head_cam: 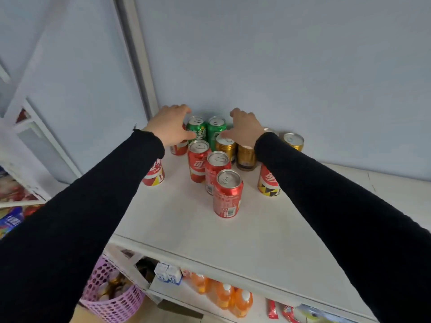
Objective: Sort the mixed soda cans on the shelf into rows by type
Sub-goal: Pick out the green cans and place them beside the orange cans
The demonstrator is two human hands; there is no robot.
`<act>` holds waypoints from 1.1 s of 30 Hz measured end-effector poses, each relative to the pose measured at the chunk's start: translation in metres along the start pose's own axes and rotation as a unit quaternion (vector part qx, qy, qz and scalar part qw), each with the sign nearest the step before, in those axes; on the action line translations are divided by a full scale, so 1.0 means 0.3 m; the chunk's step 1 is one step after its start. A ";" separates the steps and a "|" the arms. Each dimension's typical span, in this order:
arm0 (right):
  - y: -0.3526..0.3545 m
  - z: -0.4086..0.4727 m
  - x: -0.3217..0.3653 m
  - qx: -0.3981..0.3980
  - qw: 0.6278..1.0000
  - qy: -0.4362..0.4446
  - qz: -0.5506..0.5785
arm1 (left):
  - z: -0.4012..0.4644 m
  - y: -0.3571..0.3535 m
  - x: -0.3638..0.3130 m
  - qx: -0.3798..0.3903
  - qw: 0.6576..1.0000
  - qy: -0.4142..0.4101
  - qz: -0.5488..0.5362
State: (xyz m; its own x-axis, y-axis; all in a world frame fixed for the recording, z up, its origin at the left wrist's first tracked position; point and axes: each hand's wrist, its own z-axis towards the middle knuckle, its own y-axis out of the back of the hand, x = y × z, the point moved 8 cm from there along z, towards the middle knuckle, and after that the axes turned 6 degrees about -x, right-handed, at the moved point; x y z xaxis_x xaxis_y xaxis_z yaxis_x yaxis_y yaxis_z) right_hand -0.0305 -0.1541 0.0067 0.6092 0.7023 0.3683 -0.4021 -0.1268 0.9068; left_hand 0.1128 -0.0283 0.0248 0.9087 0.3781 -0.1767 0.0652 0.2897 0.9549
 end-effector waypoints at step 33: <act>0.262 -0.150 -0.136 -0.264 0.809 -0.153 0.502 | 0.258 0.224 -0.190 -0.057 0.963 -0.152 -0.213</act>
State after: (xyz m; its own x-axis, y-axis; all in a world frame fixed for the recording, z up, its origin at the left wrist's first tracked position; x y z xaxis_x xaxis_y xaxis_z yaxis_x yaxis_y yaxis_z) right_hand -0.1176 -0.1610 0.0536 -0.0971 0.2151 0.9718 -0.9862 -0.1521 -0.0648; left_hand 0.0973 -0.0984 0.1175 0.8897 -0.0674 -0.4516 0.4288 0.4635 0.7755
